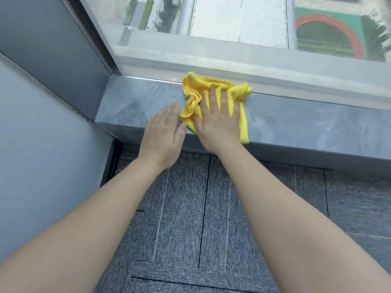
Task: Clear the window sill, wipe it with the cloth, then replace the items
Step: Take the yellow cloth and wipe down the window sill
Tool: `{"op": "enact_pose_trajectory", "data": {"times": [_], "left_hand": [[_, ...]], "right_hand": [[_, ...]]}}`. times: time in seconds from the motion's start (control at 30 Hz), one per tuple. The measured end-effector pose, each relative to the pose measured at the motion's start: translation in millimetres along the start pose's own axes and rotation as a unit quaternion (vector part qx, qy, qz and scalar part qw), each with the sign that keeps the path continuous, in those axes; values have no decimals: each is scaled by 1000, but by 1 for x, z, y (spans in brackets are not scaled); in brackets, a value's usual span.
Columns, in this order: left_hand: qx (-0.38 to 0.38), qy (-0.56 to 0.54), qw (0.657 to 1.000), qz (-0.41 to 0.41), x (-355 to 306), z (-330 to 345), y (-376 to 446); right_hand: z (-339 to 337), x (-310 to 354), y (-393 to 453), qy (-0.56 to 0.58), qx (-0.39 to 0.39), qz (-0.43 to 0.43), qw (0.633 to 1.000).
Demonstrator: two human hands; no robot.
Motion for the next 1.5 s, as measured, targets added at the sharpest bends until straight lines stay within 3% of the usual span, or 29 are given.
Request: {"op": "enact_pose_trajectory", "data": {"times": [0.1, 0.2, 0.33, 0.47, 0.73, 0.83, 0.97, 1.1, 1.3, 1.5], "left_hand": [[-1, -1, 1000, 11, -14, 2, 4], [16, 15, 999, 23, -33, 8, 10], [48, 39, 998, 35, -61, 22, 17], [84, 63, 993, 46, -81, 39, 21], [76, 54, 995, 27, -63, 27, 26], [80, 45, 995, 27, -57, 24, 28], [102, 44, 993, 36, -57, 25, 25], [147, 35, 987, 57, -78, 30, 12], [155, 35, 984, 77, -113, 36, 14], [113, 46, 990, 66, -134, 55, 22]], "right_hand": [[-3, -12, -11, -44, 23, -78, 996], [-6, -38, -26, -74, 35, -73, 994], [-12, -88, -46, -74, 25, 17, 997], [-15, -128, -56, 9, 15, 159, 987], [-21, -125, -24, 109, -22, 320, 941], [-18, -103, -10, 101, -20, 296, 950], [-15, -78, -18, 44, -5, 159, 986], [-17, -84, -45, -5, 64, 70, 995], [-24, -153, -75, 24, 88, 180, 979], [-36, -196, -62, 64, 26, 281, 957]]}}
Point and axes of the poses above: each hand's wrist, its own y-axis towards the middle knuckle, its own z-axis out of the palm, x = y × z, the point moved 7 cm from there along y, towards the middle knuckle, and after that the axes turned 5 degrees about y, right-handed, at the moved point
